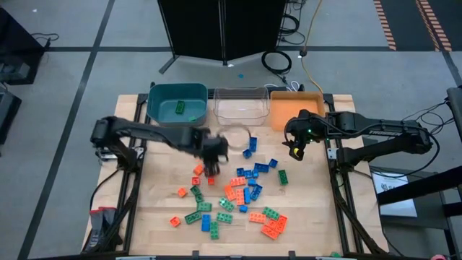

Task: Sort blocks
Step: Put the green game piece into the blue bin

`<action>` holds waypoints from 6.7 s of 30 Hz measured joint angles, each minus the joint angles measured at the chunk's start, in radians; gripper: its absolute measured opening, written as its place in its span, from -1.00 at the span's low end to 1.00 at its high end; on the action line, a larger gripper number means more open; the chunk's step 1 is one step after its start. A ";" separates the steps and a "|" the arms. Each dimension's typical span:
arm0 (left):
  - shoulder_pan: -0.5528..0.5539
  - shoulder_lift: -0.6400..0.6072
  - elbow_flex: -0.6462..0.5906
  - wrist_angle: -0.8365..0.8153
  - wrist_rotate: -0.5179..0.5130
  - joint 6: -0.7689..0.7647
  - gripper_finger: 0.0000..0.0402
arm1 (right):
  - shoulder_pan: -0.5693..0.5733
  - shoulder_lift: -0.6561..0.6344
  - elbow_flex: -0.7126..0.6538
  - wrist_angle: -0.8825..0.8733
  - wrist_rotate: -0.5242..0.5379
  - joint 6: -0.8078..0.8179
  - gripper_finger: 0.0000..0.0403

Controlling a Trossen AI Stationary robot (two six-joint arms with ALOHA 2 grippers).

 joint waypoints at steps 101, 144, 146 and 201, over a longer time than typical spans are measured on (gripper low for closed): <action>-0.321 -0.058 -0.423 0.191 0.150 -1.058 0.28 | 0.000 0.001 0.000 0.067 0.005 -0.004 0.19; -0.315 0.116 -0.421 0.399 0.229 -1.036 -0.55 | 0.000 0.001 0.000 0.060 0.002 -0.052 0.19; -0.312 0.109 -0.416 0.402 0.229 -1.036 -0.69 | 0.000 0.001 0.000 0.060 0.002 -0.052 0.19; 0.820 -0.069 0.014 -0.109 -0.058 -0.045 -0.96 | 0.000 0.000 0.000 0.089 0.003 -0.022 0.19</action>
